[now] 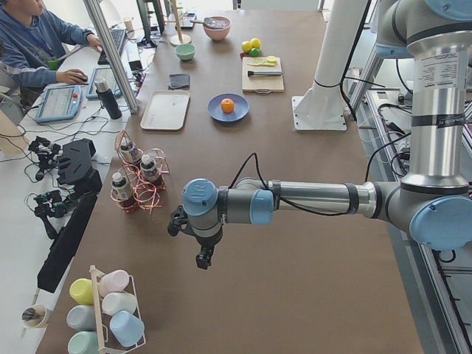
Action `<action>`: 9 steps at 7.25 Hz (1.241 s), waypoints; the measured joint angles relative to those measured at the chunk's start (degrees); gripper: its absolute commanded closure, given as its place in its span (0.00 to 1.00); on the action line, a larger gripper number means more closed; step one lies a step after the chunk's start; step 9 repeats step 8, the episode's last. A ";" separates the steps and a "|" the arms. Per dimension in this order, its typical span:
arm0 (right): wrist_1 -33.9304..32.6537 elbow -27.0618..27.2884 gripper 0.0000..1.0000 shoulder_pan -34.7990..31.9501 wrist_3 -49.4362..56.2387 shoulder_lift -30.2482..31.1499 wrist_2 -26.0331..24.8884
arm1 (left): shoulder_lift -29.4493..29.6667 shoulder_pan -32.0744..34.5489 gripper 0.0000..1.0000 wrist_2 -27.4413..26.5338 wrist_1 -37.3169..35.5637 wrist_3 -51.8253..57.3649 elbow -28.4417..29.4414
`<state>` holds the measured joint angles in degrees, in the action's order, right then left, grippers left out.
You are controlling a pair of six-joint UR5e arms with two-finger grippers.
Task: Pick orange to plate
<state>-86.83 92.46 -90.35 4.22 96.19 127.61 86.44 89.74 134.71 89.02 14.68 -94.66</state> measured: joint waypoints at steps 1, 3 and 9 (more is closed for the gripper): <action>0.00 0.03 0.00 0.00 0.00 -0.03 0.00 | -0.03 0.00 0.02 0.01 -0.05 0.02 0.00; -0.01 0.11 0.00 0.00 0.00 -0.04 0.02 | -0.04 0.05 0.02 0.02 -0.09 0.08 0.00; 0.08 0.25 0.00 0.00 0.00 -0.12 0.95 | -0.12 0.09 0.02 0.04 -0.15 0.09 0.00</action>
